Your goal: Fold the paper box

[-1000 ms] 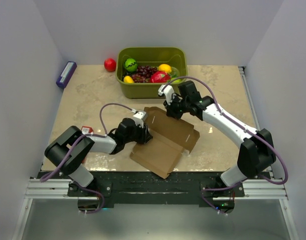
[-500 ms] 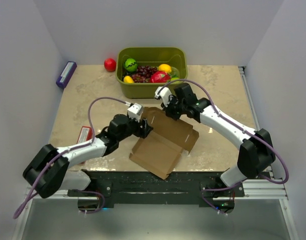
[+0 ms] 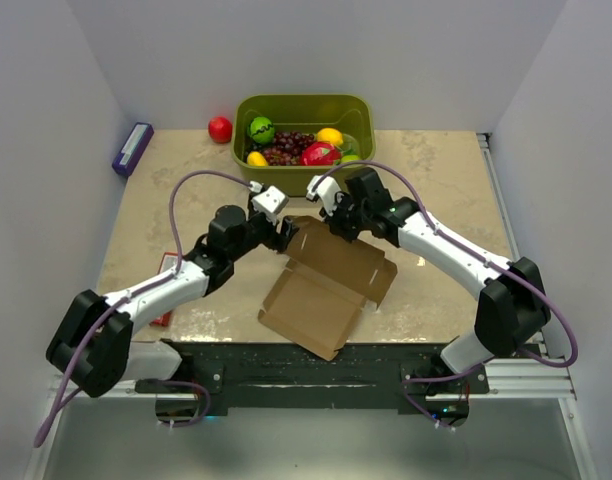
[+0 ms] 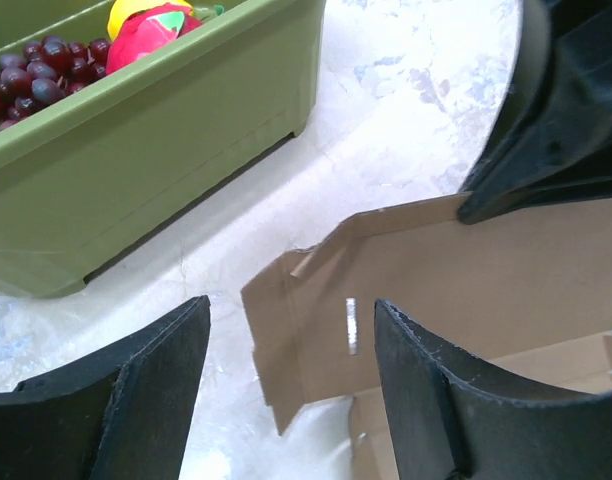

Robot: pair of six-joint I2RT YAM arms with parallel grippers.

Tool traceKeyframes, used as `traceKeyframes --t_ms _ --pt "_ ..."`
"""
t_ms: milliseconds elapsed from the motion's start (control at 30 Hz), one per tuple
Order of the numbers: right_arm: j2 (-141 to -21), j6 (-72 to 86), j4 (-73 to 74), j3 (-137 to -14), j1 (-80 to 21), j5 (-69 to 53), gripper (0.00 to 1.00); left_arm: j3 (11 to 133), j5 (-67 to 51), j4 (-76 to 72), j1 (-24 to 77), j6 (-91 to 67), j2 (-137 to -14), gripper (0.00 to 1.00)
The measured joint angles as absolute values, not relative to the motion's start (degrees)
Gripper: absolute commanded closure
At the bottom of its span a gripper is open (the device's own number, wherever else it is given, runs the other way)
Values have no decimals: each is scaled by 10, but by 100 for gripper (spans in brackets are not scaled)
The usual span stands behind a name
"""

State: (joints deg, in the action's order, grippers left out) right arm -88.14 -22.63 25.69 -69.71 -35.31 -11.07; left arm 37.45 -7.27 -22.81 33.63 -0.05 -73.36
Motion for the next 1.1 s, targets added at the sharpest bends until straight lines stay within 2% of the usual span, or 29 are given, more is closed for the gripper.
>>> traceKeyframes --t_ms 500,800,900,1100 --pt "-881 -232 255 -692 -357 -110 100 432 -156 -231 322 66 -812 33" --pt "-881 -232 257 -691 -357 -109 100 441 -185 -238 319 71 -849 41" --pt "-881 -232 257 -691 -357 -109 100 441 -189 -249 319 71 -853 45" --pt "-881 -233 258 -691 -357 -105 100 441 -198 -268 319 71 -865 62"
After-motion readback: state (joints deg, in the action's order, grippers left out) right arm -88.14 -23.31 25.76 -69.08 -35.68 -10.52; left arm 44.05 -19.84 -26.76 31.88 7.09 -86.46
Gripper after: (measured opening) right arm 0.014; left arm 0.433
